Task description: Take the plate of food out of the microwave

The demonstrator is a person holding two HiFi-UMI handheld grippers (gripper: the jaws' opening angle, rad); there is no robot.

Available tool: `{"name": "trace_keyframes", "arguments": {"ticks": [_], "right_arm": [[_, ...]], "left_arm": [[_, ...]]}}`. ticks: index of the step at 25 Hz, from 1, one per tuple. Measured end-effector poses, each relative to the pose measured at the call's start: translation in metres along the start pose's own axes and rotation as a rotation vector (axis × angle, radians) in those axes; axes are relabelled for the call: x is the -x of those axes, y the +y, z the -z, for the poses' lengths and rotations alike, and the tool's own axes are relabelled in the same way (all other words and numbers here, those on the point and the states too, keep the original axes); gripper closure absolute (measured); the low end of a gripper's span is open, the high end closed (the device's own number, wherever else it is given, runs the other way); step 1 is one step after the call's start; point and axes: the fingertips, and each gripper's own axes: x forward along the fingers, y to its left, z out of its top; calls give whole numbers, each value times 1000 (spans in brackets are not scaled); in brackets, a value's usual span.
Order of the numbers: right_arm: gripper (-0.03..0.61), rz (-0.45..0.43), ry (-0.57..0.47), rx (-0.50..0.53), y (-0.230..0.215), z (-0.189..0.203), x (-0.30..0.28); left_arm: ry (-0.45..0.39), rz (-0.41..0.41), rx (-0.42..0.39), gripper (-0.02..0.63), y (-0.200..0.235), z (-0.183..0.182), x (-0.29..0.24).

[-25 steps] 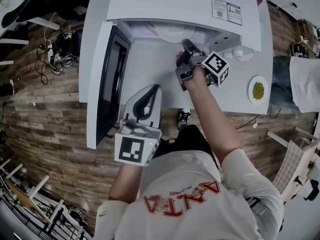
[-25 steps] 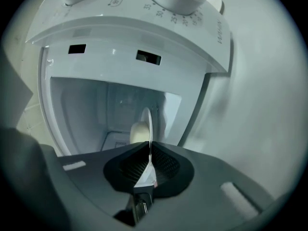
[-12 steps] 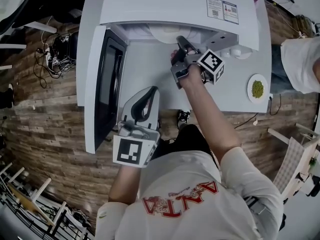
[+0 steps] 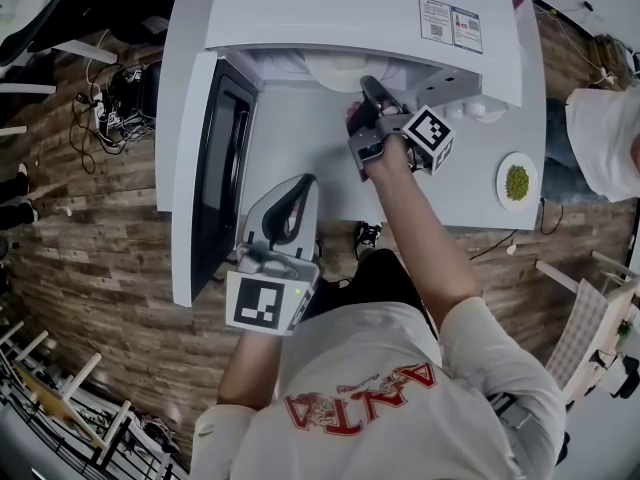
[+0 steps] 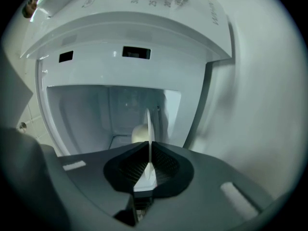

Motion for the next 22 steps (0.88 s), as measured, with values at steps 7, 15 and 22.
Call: {"name": "trace_keyframes", "arguments": {"ticks": [7, 15, 22], "right_arm": [[560, -41, 7, -9, 7, 2, 12], [560, -71, 45, -11, 21, 14, 45], [560, -70, 90, 2, 23, 23, 97]], "left_arm": [[-4, -1, -8, 601, -1, -3, 3], [-20, 0, -19, 601, -7, -12, 10], [-34, 13, -29, 601, -19, -20, 16]]}}
